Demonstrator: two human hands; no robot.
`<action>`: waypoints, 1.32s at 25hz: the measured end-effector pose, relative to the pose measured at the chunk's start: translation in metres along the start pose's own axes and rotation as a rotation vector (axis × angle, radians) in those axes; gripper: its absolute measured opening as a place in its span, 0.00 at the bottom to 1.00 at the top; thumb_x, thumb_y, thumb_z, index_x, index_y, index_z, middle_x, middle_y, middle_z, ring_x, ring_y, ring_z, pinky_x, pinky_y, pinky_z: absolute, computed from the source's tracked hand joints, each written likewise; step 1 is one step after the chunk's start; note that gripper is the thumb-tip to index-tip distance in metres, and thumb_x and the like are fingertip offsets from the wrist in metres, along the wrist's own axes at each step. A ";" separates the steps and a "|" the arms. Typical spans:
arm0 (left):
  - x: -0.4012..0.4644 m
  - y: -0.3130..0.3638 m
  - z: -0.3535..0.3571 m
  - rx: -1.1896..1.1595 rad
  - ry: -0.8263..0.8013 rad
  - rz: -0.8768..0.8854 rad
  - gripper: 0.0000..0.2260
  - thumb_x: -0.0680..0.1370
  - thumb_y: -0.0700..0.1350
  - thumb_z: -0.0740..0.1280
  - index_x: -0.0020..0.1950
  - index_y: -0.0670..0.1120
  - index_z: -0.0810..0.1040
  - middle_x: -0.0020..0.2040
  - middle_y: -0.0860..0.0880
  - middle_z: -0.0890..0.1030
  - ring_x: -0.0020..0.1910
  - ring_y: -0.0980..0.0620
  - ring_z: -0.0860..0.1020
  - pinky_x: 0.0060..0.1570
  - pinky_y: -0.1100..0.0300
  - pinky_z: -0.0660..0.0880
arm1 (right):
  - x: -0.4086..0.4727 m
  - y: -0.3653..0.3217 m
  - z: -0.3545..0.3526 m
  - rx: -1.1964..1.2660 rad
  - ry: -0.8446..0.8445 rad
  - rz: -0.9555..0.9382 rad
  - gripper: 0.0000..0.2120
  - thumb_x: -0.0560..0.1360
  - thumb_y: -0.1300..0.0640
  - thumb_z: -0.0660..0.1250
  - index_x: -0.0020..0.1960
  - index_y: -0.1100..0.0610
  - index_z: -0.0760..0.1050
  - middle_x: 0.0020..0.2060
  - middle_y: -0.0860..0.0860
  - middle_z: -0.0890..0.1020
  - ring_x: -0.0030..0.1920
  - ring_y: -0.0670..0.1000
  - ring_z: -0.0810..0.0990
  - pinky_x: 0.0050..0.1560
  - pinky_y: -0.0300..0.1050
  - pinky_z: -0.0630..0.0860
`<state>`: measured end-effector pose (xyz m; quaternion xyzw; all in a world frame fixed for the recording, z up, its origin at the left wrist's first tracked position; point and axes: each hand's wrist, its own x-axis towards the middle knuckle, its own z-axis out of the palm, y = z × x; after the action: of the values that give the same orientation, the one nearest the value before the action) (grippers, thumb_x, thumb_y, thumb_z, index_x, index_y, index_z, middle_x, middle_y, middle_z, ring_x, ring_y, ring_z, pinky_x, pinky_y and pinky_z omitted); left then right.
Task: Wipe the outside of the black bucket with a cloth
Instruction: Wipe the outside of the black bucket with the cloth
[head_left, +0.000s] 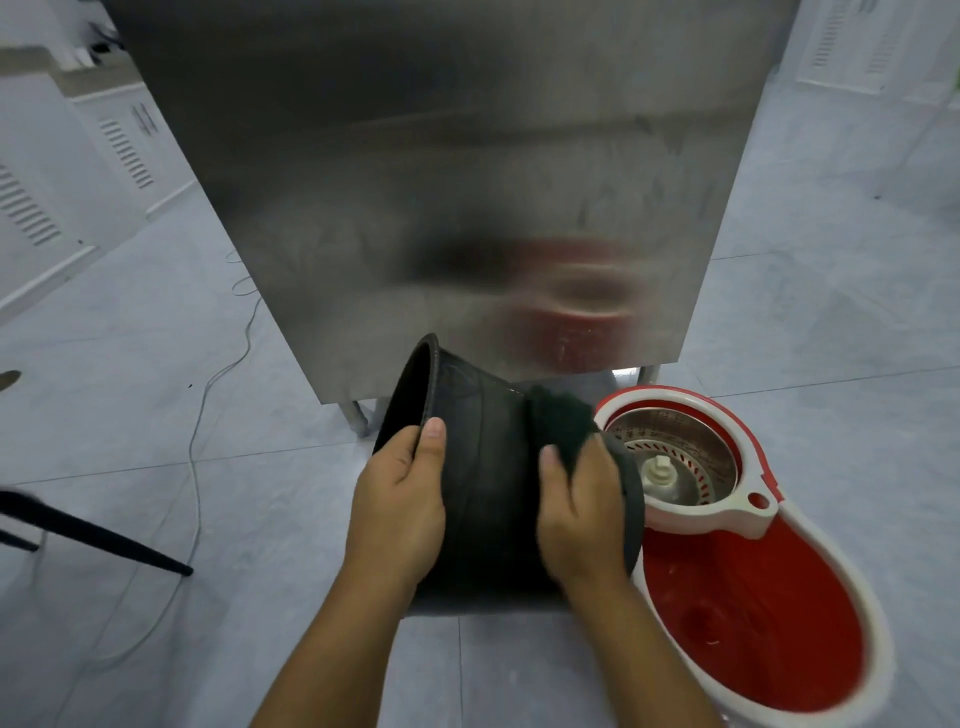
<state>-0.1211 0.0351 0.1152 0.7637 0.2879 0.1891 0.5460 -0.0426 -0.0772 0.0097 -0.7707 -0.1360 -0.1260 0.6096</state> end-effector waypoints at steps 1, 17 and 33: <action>-0.001 0.002 -0.002 -0.005 0.011 0.009 0.17 0.81 0.56 0.54 0.41 0.50 0.77 0.41 0.50 0.80 0.41 0.56 0.77 0.39 0.61 0.74 | 0.002 0.016 -0.008 0.028 0.038 0.079 0.16 0.79 0.46 0.56 0.65 0.45 0.72 0.60 0.49 0.80 0.64 0.51 0.76 0.66 0.63 0.71; 0.000 0.008 -0.009 -0.091 0.016 -0.020 0.14 0.81 0.56 0.54 0.42 0.56 0.76 0.45 0.57 0.79 0.46 0.56 0.76 0.38 0.63 0.71 | -0.007 0.015 -0.027 0.209 0.165 0.434 0.19 0.82 0.48 0.56 0.71 0.51 0.68 0.58 0.46 0.78 0.65 0.51 0.74 0.71 0.59 0.68; 0.008 0.004 -0.023 -0.348 -0.383 -0.300 0.17 0.74 0.52 0.67 0.53 0.41 0.83 0.51 0.42 0.87 0.45 0.46 0.86 0.44 0.54 0.80 | -0.033 0.042 -0.064 0.784 0.356 0.884 0.17 0.80 0.52 0.60 0.64 0.57 0.78 0.58 0.60 0.83 0.60 0.62 0.79 0.59 0.58 0.74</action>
<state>-0.1277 0.0561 0.1259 0.6292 0.2525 0.0050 0.7351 -0.0598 -0.1506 -0.0262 -0.4400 0.2642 0.0711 0.8553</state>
